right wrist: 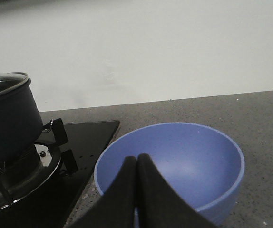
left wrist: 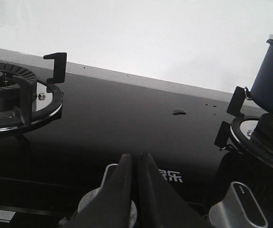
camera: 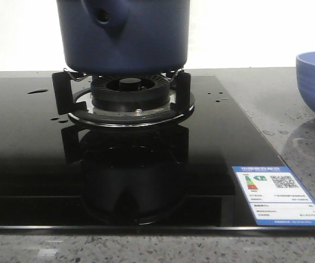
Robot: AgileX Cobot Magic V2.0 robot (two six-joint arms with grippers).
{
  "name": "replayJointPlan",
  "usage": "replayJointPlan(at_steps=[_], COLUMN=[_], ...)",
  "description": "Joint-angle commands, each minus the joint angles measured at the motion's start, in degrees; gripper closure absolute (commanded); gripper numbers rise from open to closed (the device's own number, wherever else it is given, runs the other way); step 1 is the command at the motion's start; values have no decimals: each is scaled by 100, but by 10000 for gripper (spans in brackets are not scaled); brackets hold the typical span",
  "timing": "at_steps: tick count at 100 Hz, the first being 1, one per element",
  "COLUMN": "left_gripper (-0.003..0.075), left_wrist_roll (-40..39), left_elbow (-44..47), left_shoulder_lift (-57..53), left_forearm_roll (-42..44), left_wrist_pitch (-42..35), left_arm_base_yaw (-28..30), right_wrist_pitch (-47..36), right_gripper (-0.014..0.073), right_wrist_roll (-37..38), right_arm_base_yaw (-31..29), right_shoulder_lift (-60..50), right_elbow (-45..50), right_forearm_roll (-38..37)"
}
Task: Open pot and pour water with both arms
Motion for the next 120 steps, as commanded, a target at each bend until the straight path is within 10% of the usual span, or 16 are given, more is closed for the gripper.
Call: replayJointPlan(at_steps=[1, 60, 87, 120], left_gripper=[739, 739, 739, 739], left_wrist_roll=[-48, -48, -48, -48], left_elbow=[183, 183, 183, 183], left_shoulder_lift=[-152, -152, -152, -152], left_forearm_roll=[-4, -4, -4, -4], left_wrist_pitch=[-428, -428, -428, -428], left_arm_base_yaw=[-66, -66, -66, -66], right_wrist_pitch=[-209, -477, -543, -839], right_gripper=[650, 650, 650, 650], right_wrist_roll=[-66, -38, 5198, 5757], right_arm_base_yaw=[-6, -6, -128, -234], right_shoulder_lift=[35, 35, 35, -1117], right_elbow=[-155, -155, -66, 1241], right_forearm_roll=[39, -46, -5735, -6541])
